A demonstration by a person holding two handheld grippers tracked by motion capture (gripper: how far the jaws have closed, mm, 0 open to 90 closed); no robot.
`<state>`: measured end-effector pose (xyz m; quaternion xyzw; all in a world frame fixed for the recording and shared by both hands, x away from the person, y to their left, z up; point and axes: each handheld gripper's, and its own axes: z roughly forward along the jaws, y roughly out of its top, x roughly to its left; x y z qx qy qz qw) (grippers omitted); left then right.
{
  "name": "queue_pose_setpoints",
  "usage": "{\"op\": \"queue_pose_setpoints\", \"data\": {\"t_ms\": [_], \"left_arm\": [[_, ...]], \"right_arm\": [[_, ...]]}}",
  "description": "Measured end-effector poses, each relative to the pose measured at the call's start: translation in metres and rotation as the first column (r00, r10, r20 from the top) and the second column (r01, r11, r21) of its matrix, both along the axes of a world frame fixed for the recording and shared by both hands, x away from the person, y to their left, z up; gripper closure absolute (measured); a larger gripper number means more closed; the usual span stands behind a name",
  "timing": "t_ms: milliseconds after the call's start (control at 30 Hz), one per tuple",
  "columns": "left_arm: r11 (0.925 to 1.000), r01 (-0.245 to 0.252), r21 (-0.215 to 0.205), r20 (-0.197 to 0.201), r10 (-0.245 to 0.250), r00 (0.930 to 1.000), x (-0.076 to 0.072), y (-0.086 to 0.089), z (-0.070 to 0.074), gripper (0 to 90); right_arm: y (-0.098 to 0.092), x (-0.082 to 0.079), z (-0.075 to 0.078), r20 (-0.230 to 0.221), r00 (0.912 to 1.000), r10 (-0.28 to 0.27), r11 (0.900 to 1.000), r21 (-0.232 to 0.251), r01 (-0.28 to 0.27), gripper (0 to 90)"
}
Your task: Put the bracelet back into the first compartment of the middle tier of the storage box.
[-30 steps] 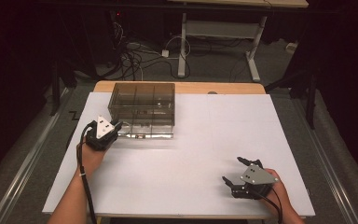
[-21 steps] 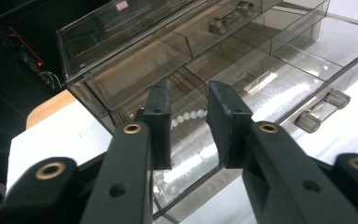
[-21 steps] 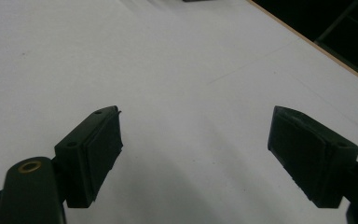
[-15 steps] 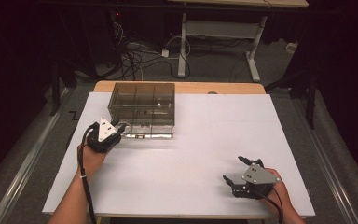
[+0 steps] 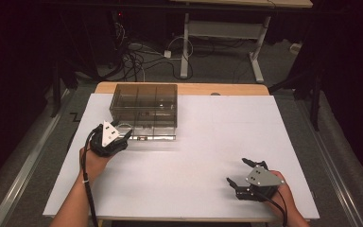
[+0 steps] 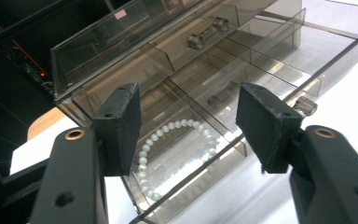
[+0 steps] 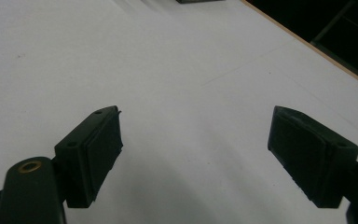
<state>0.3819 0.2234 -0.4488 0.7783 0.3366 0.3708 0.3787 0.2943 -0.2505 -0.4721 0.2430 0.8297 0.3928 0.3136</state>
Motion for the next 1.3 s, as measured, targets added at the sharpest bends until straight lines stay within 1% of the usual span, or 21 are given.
{"op": "queue_pose_setpoints", "data": {"t_ms": [67,167,267,333,367,467,500,600,767,800,833,867,900,933,967,1000,1067,1133,1167,1233,1300], "left_arm": [[1.0,-0.002,0.007,0.0,0.002,1.0,0.0,-0.002,0.0,31.0],[1.0,-0.003,0.002,0.003,0.003,1.0,-0.001,-0.003,-0.001,24.9],[0.9999,0.01,-0.009,0.002,-0.01,0.9999,-0.002,-0.004,0.0,24.6],[0.9998,0.02,-0.003,0.008,-0.02,0.9998,-0.002,-0.004,0.0,24.6],[0.9998,0.018,-0.005,-0.002,-0.018,0.9998,-0.003,-0.004,0.0,24.6],[0.9995,0.026,0.02,0.001,-0.026,0.9997,-0.004,-0.005,0.001,24.6],[0.9993,0.03,0.021,-0.001,-0.03,0.9996,-0.004,-0.006,0.001,24.6],[0.9991,0.042,-0.003,-0.031,-0.042,0.9986,-0.005,-0.007,0.002,25.2],[0.9982,0.058,0.013,-0.03,-0.057,0.9979,-0.008,-0.014,0.007,29.3],[0.9981,0.06,0.009,-0.038,-0.06,0.9975,-0.01,-0.016,0.008,29.5],[0.9974,0.071,0.004,-0.039,-0.071,0.9967,-0.011,-0.017,0.008,32.1],[0.9966,0.081,0.011,-0.041,-0.081,0.9959,-0.013,-0.018,0.008,35.8],[0.9965,0.081,0.02,-0.037,-0.08,0.9961,-0.015,-0.019,0.007,37.1],[0.9957,0.09,0.021,-0.04,-0.089,0.9952,-0.016,-0.019,0.006,39.4],[0.9949,0.098,0.025,-0.046,-0.097,0.9942,-0.017,-0.02,0.005,44.0],[0.9947,0.098,0.031,-0.047,-0.097,0.9942,-0.019,-0.02,0.004,45.6],[0.9938,0.108,0.024,-0.05,-0.107,0.993,-0.02,-0.02,0.003,52.0],[0.9937,0.109,0.026,-0.052,-0.108,0.9928,-0.021,-0.021,0.003,55.4],[0.9935,0.11,0.03,-0.053,-0.108,0.9927,-0.021,-0.021,0.003,59.2],[0.9944,0.102,0.028,-0.046,-0.1,0.9939,-0.023,-0.021,0.002,61.3],[0.9934,0.113,0.016,-0.05,-0.112,0.9924,-0.024,-0.019,0.0,70.6]], "right_arm": [[0.0,0.0,0.0,-0.001,1.0,0.0,1.0,-0.001,0.0,18.2],[0.0,0.0,0.0,0.001,1.0,0.004,1.0,-0.004,-0.004,18.3],[0.0,0.0,0.0,-0.002,1.0,0.0,1.0,0.001,0.0,18.3],[0.0,0.0,0.0,-0.002,1.0,0.001,1.0,0.0,-0.001,18.3],[0.0,0.0,0.0,0.0,1.0,0.002,1.0,-0.002,-0.002,18.2],[0.0,0.0,0.0,-0.002,1.0,0.003,1.0,-0.001,-0.003,18.2],[0.001,0.0,0.0,-0.002,1.0,0.002,1.0,-0.001,-0.002,18.2],[0.001,0.0,0.0,-0.005,1.0,0.001,1.0,0.002,-0.001,18.3],[0.002,0.001,-0.001,-0.01,1.0,0.0,1.0,-0.002,0.0,18.2],[0.002,0.001,-0.001,-0.009,1.0,0.001,1.0,-0.004,-0.001,18.2],[0.002,0.0,0.0,-0.009,1.0,0.001,1.0,-0.004,-0.001,18.3],[0.003,0.0,0.0,-0.01,1.0,0.001,1.0,-0.002,-0.001,18.2],[0.003,0.0,0.0,-0.01,0.9999,0.001,1.0,-0.002,-0.001,18.3],[0.002,0.0,0.0,-0.01,1.0,0.0,1.0,-0.001,0.0,18.2],[0.002,0.0,0.0,-0.011,0.9999,-0.002,1.0,0.0,0.002,18.3],[0.002,0.0,-0.001,-0.012,0.9999,-0.003,1.0,-0.001,0.003,18.2],[0.002,0.0,-0.001,-0.011,0.9999,-0.001,1.0,-0.003,0.001,18.3],[0.002,0.0,-0.001,-0.011,0.9999,0.001,1.0,-0.005,-0.001,18.3],[0.002,0.0,-0.001,-0.011,0.9999,0.001,1.0,-0.004,-0.001,18.3],[0.002,0.0,-0.001,-0.011,0.9999,-0.003,1.0,-0.002,0.003,18.3],[0.002,0.0,-0.001,-0.011,0.9999,-0.002,1.0,0.0,0.002,18.2]]}}
